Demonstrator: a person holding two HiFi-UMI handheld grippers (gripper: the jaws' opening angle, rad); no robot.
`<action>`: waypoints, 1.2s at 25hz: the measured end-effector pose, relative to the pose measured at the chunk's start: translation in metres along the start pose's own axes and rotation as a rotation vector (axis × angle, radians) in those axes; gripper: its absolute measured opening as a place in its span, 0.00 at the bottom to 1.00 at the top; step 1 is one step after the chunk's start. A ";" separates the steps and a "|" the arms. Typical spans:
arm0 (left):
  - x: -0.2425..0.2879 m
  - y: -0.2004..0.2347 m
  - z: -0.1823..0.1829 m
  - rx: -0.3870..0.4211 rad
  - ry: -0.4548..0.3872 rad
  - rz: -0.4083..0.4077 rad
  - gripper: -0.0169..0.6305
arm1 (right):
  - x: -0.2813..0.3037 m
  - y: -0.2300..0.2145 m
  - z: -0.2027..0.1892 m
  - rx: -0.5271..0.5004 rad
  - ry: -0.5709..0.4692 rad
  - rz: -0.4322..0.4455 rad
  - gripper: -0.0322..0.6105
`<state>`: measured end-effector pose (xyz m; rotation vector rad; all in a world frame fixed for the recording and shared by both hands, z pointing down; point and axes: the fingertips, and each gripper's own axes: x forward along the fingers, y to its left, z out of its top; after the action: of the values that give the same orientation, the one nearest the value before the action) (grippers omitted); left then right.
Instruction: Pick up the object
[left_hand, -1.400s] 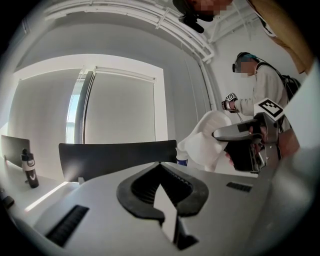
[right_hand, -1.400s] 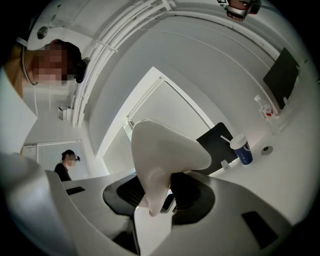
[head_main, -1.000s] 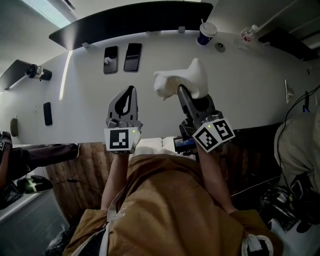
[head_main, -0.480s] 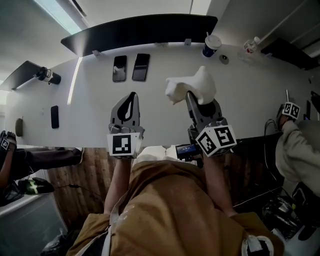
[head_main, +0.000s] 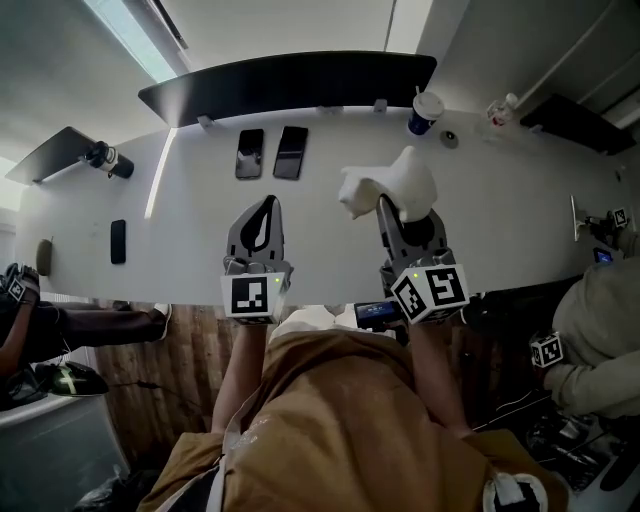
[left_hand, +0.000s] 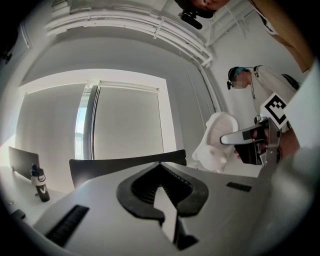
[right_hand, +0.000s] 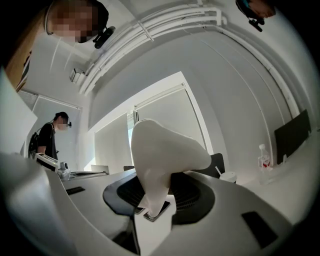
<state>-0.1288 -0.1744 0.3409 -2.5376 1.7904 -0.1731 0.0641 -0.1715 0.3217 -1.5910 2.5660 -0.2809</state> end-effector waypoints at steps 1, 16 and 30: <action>-0.001 0.001 0.001 0.000 -0.001 0.003 0.04 | 0.000 0.000 0.001 0.000 -0.004 -0.005 0.28; -0.010 -0.002 0.012 0.003 -0.029 0.017 0.04 | -0.012 -0.003 0.015 -0.046 -0.050 -0.032 0.28; -0.005 -0.021 0.019 0.011 -0.029 -0.019 0.04 | -0.019 -0.020 0.018 -0.051 -0.045 -0.048 0.28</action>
<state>-0.1090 -0.1631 0.3239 -2.5365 1.7515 -0.1454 0.0934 -0.1653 0.3086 -1.6588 2.5232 -0.1830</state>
